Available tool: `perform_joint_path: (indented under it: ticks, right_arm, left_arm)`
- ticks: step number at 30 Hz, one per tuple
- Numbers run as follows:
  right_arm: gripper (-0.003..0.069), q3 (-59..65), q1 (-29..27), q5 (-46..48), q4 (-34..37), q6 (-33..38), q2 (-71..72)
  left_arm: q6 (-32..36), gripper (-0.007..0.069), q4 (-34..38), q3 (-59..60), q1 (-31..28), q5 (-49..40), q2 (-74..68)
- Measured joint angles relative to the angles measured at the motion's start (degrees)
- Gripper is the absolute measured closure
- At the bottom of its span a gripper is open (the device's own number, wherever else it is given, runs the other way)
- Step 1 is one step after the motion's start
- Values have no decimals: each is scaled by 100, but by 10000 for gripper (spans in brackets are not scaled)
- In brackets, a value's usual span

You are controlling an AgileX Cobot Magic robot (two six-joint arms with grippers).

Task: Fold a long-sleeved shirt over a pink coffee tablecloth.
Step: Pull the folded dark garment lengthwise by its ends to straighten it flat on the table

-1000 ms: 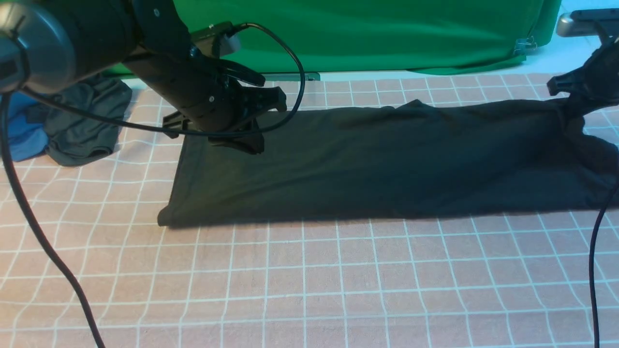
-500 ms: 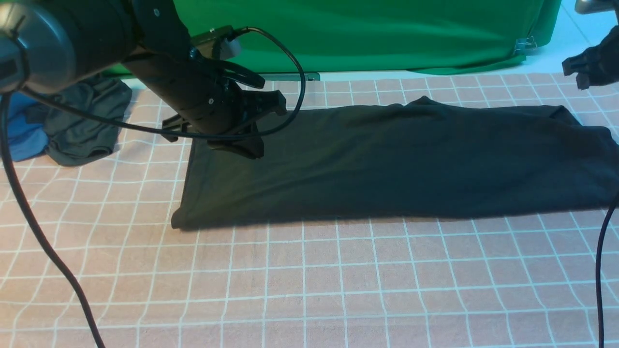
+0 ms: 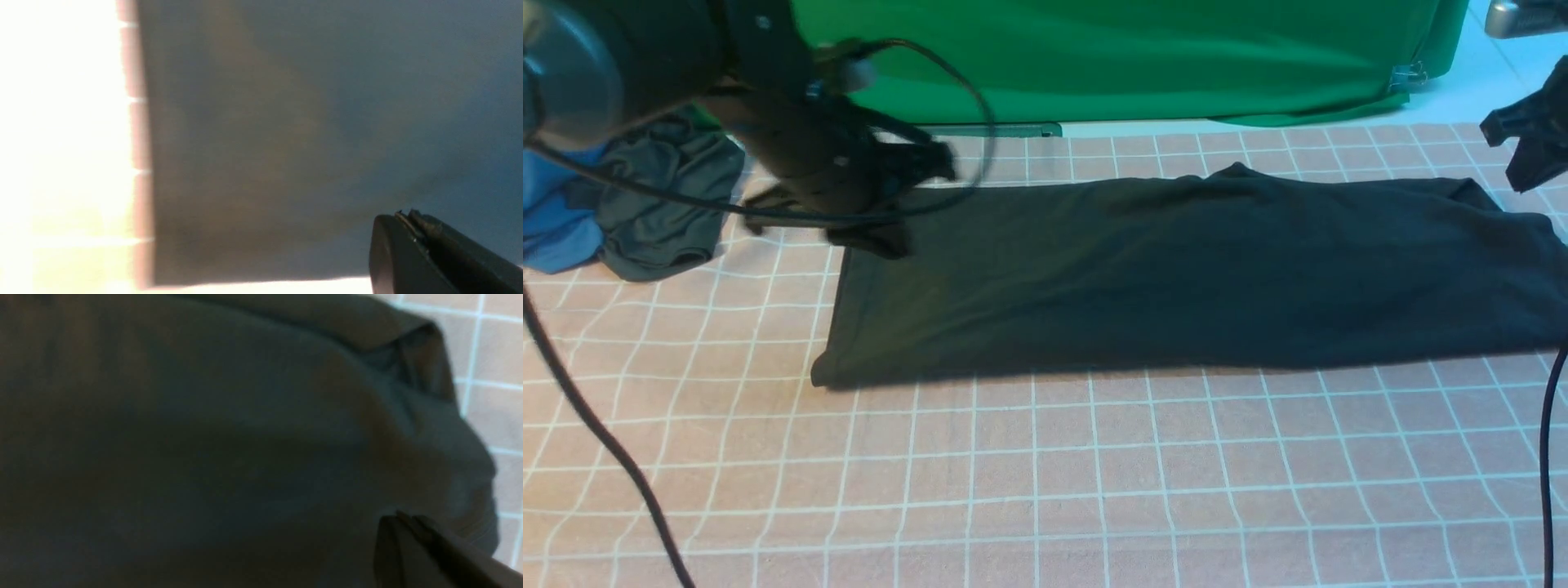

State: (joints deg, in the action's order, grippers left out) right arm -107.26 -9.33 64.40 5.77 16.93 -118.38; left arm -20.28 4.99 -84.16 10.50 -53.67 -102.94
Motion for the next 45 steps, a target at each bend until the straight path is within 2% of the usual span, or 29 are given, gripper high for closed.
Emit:
perform_joint_path:
  ticks: [2, 5, 9, 11, 14, 17, 20, 23, 25, 27, 29, 30, 32, 34, 36, 41, 45]
  right_arm:
    - [624, 0, 0, 83, 65, 27, 6]
    - [624, 0, 0, 134, 225, 84, 10]
    - [624, 0, 0, 130, 498, 158, 10]
    - [624, 0, 0, 83, 689, 235, 10]
    - [624, 0, 0, 28, 842, 280, 10]
    - [624, 0, 0, 8, 906, 280, 10]
    - [624, 0, 0, 3, 930, 284, 10]
    - [624, 0, 0, -7, 930, 284, 10]
    - [624, 0, 0, -7, 930, 284, 10]
    - [624, 0, 0, -7, 930, 284, 10]
    - [624, 0, 0, -7, 936, 284, 10]
    - [624, 0, 0, -7, 936, 284, 10]
    - [624, 0, 5, -2, 951, 284, 10]
    - [624, 0, 5, 36, 951, 294, 10]
    - [624, 0, 5, 149, 956, 294, 10]
    - [624, 8, 5, 467, 929, 263, 48]
    - [624, 352, 0, 474, 903, 220, 421]
  left_arm:
    - [-149, 611, -207, 60, -350, -351, 18]
    - [-172, 611, -293, 384, -497, -477, 24]
    - [52, 608, -205, 909, -417, -93, 24]
    - [148, 584, -211, 1148, -357, 275, 24]
    - [159, 510, -205, 1355, -346, 637, 18]
    - [-36, 358, -429, 1479, -346, 869, -51]
    - [-313, 171, -642, 1486, -346, 978, -244]
    - [-283, 62, -607, 1486, -346, 1021, -460]
    - [-27, 41, -499, 1493, -346, 1011, -592]
    - [239, 79, -264, 1487, -346, 1042, -606]
    - [431, 185, -95, 1487, -351, 1042, -620]
    - [431, 185, -95, 1487, -351, 1042, -620]
    - [585, 422, 80, 1481, -351, 1012, -626]
    - [696, 545, 182, 1481, -351, 972, -626]
    - [744, 579, 170, 1481, -351, 900, -586]
    - [744, 580, -52, 1572, -351, 558, -28]
    - [393, 582, -657, 2176, -339, 401, 709]
